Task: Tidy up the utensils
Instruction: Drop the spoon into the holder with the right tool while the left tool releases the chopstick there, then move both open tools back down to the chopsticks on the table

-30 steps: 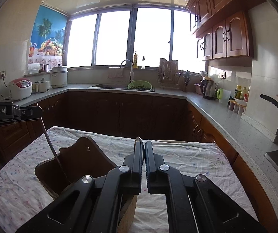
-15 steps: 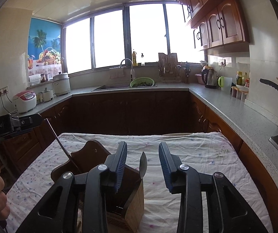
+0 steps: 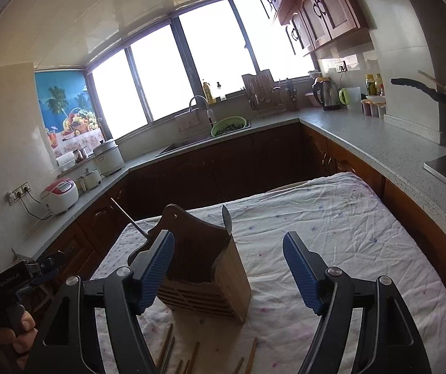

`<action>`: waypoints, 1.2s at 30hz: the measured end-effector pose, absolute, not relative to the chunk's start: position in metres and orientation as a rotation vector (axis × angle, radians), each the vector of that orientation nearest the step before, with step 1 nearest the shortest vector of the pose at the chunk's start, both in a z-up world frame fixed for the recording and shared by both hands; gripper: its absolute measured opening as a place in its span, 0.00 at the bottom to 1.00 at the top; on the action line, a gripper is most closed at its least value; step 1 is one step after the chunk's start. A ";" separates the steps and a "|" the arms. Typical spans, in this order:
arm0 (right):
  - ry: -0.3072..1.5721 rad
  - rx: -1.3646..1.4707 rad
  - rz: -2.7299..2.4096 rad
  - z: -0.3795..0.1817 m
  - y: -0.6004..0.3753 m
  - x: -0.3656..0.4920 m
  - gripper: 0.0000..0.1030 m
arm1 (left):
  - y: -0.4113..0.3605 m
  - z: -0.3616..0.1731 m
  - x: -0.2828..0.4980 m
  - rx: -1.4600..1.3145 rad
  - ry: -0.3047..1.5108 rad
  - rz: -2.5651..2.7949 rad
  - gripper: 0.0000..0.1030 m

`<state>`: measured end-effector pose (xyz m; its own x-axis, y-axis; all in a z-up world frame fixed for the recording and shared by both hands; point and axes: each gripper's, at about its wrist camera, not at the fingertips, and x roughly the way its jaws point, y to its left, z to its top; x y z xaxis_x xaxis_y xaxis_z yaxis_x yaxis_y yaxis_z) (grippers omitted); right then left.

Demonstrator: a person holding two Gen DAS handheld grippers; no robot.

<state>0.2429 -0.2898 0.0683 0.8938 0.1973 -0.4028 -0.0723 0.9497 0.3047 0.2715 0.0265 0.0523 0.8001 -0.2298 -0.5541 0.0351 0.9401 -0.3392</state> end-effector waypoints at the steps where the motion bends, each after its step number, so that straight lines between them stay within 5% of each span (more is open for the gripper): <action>1: 0.455 0.292 0.143 0.067 -0.289 0.236 0.72 | 0.027 0.049 0.265 -0.321 0.640 -0.144 0.81; 20: 0.615 0.326 0.092 0.007 -0.310 0.122 0.79 | 0.009 -0.008 0.175 -0.249 0.811 -0.182 0.81; 36: 0.700 0.335 0.059 -0.026 -0.314 0.123 0.79 | -0.008 -0.034 0.185 -0.222 0.917 -0.196 0.81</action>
